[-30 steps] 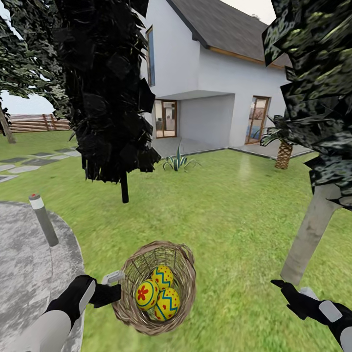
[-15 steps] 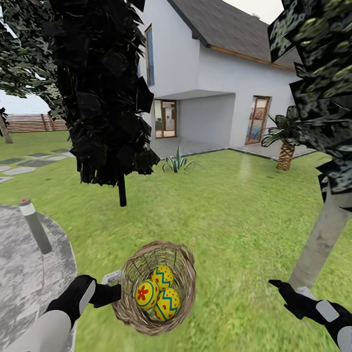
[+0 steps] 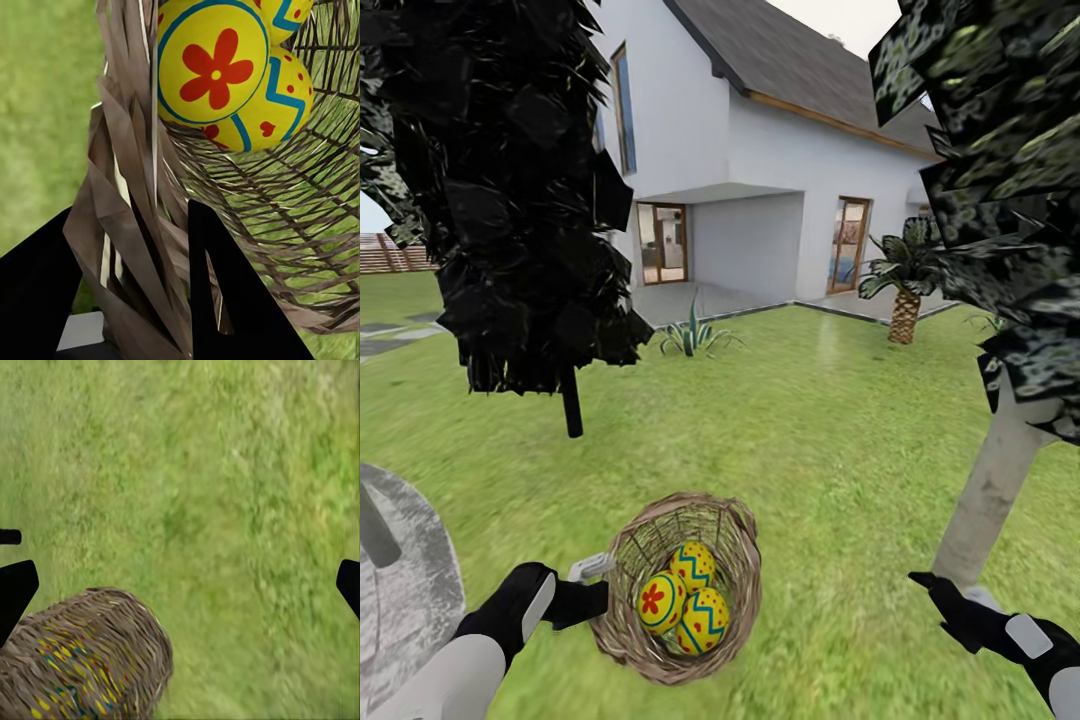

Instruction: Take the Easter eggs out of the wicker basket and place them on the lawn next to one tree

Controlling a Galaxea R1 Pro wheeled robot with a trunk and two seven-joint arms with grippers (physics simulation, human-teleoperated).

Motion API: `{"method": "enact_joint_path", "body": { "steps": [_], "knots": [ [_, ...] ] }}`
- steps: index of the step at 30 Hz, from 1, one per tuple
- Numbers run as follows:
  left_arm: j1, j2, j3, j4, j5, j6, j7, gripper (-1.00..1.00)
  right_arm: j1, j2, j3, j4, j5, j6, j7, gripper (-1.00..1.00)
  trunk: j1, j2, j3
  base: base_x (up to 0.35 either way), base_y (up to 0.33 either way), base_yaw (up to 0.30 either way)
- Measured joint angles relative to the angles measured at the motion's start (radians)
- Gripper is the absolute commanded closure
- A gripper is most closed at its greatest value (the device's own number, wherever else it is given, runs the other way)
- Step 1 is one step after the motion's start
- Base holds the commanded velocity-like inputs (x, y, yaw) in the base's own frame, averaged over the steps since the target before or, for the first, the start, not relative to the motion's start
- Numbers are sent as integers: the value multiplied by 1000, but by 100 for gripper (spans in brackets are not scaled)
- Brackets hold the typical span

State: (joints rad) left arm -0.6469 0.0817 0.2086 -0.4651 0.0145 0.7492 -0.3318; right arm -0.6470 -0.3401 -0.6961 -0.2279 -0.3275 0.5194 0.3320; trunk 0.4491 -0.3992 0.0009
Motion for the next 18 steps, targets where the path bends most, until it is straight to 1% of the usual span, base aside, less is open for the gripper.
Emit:
{"method": "enact_joint_path", "body": {
  "steps": [3, 6, 18],
  "knots": [
    [0, 0, -1, 0, -11, -1, 1, 100, 0, 0, 0, 0, 0, 0, 0, -100, 0, 0, 0, 290, 152, -6],
    [0, 0, 0, 0, -6, 0, 1, 100, 0, 5, 0, -1, 1, -1, 0, -100, 0, 0, 0, 290, 157, -1],
    [0, 0, -2, 0, -7, -1, 1, 100, 0, 6, 0, -1, 2, -1, -2, -100, 0, 0, 0, 290, 126, 0]
  ]
}}
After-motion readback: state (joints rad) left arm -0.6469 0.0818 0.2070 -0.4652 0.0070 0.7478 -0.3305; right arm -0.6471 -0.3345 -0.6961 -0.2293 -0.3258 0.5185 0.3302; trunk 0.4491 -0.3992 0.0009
